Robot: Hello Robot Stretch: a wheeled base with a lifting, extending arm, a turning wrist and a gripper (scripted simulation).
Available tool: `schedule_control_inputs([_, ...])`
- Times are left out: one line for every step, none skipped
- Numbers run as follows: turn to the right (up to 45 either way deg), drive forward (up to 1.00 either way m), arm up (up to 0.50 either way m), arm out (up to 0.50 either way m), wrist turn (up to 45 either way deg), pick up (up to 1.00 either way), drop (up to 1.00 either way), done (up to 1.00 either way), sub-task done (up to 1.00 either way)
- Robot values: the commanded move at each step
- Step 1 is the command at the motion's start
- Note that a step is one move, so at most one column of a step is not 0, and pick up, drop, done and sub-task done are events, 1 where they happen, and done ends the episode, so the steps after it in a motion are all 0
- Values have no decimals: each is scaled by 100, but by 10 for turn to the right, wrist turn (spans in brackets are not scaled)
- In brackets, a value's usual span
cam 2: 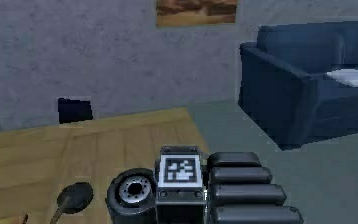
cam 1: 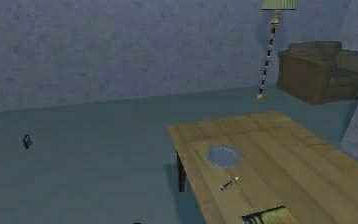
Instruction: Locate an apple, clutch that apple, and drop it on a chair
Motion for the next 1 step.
schedule_control_inputs([-450,0,0,0,0,0,0,0,0])
